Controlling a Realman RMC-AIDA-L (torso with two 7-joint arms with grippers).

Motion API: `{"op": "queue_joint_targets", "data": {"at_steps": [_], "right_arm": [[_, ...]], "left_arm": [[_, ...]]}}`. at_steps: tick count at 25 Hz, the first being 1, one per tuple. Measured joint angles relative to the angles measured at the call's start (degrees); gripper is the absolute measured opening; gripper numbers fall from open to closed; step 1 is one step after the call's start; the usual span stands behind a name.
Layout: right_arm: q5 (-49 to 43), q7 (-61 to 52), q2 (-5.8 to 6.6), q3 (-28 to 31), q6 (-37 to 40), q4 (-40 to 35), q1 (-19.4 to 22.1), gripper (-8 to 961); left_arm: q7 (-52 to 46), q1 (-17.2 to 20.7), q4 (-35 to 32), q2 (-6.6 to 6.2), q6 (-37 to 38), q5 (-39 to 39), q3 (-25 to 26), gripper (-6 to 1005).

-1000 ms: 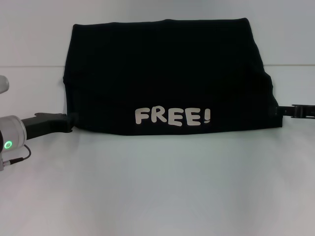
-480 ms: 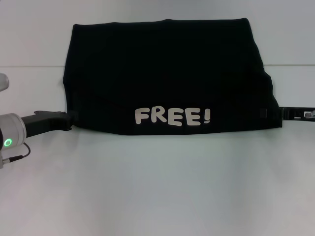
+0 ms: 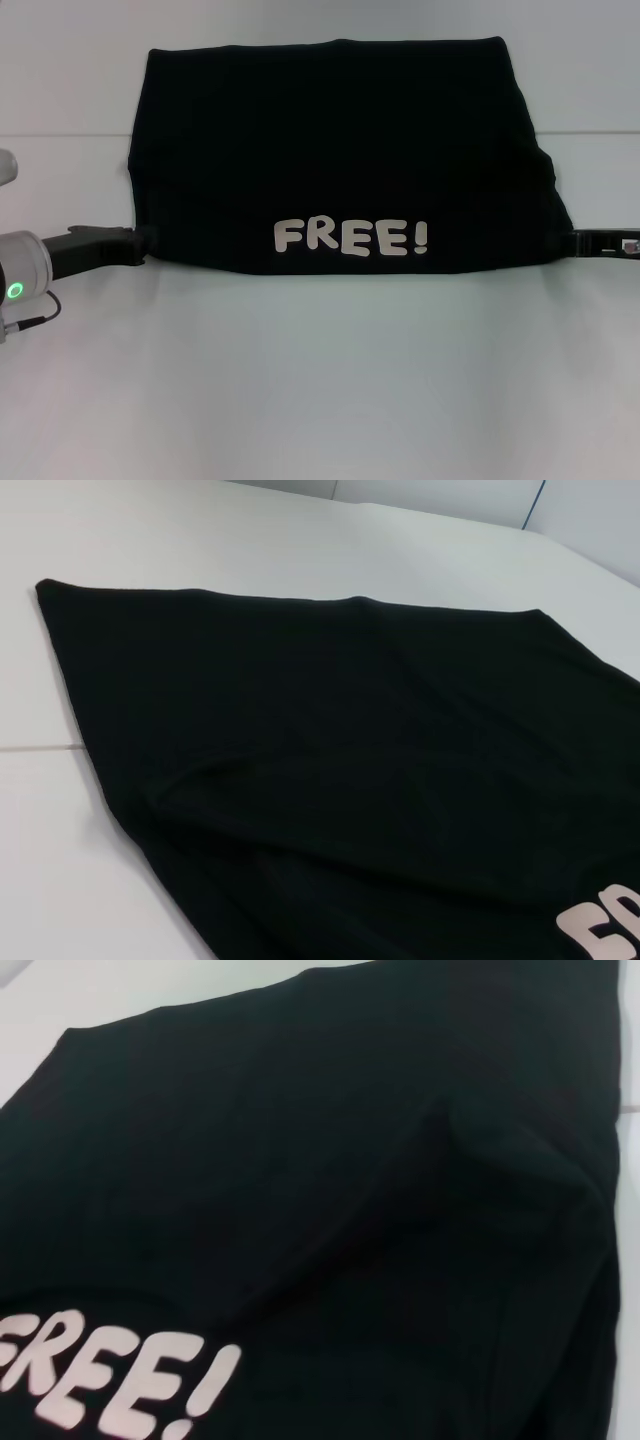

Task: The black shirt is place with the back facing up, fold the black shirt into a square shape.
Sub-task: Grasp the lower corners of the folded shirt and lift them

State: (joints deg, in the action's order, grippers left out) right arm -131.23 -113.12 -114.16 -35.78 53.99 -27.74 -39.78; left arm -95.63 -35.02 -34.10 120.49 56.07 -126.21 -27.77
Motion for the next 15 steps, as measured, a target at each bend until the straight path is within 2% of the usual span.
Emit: {"op": "queue_joint_targets", "data": {"at_steps": [4,6,15], "right_arm": [[1.41,1.6,0.45,0.2,3.67,-0.77,1.24,106],[2.6,2.68,0.63,0.29,6.82,-2.07,2.62,36],[3.82,6.09,0.63,1.71,20.65,-10.71,11.99,42]], "left_arm": [[-1.8,0.72,-1.2,0.11,2.62,0.0,0.12,-1],[-4.04,1.71,-3.0,0.1,6.9,0.0,-0.01,-2],[-10.34,7.86,-11.73,-0.15,24.39,-1.47,0.57,-2]]}}
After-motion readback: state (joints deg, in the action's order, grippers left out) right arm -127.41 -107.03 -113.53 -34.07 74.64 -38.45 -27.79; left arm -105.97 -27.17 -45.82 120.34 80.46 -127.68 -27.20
